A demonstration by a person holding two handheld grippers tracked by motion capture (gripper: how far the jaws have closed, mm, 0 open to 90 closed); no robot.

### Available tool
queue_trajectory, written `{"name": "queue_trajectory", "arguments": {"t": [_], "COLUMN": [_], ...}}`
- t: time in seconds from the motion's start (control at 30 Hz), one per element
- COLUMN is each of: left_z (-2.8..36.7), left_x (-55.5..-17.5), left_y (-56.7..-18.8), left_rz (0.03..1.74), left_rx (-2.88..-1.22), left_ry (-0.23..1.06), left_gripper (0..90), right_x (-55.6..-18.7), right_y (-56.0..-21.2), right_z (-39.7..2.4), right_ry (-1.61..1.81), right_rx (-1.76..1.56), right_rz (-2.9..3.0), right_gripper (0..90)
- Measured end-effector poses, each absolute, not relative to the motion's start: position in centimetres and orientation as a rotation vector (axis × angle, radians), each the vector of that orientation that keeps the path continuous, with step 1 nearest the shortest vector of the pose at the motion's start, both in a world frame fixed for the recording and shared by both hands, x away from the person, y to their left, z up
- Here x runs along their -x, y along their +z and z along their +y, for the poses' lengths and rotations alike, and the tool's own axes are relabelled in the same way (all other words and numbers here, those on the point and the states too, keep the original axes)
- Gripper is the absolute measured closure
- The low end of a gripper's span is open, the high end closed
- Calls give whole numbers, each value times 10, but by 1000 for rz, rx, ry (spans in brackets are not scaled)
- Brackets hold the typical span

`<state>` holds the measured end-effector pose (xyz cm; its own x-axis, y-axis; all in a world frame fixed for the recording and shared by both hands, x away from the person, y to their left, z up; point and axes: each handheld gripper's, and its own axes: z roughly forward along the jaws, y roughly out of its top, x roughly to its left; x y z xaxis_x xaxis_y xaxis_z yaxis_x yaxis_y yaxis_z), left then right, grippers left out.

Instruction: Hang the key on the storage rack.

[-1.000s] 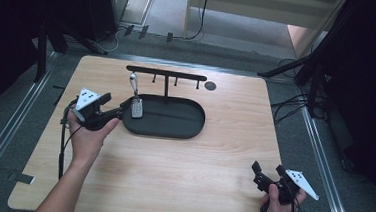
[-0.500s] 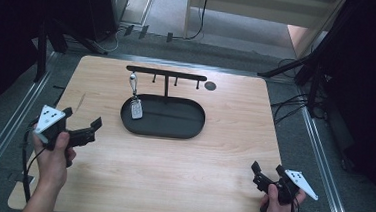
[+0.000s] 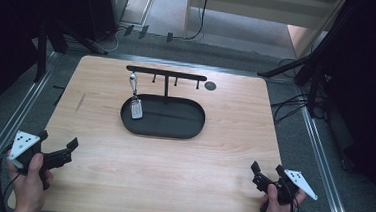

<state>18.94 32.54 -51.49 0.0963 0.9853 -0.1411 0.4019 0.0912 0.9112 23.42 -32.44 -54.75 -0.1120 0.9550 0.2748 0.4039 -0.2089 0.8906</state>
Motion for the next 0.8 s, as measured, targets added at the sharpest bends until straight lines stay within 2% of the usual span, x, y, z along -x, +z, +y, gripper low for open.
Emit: {"name": "queue_trajectory", "arguments": {"t": [0.43,0.8], "left_z": [362,362], "left_x": [-159,-157], "left_y": [-547,-552], "left_rz": [1558,1525], "left_rx": [-1379,-1365], "left_ry": [800,776], "left_gripper": [0,0], "right_x": [-234,-235], "right_y": [-547,-547], "right_z": [-324,-323], "right_ry": [1305,1289], "right_rx": [-1612,-1617], "right_rz": [1514,1519], "right_gripper": [0,0]}}
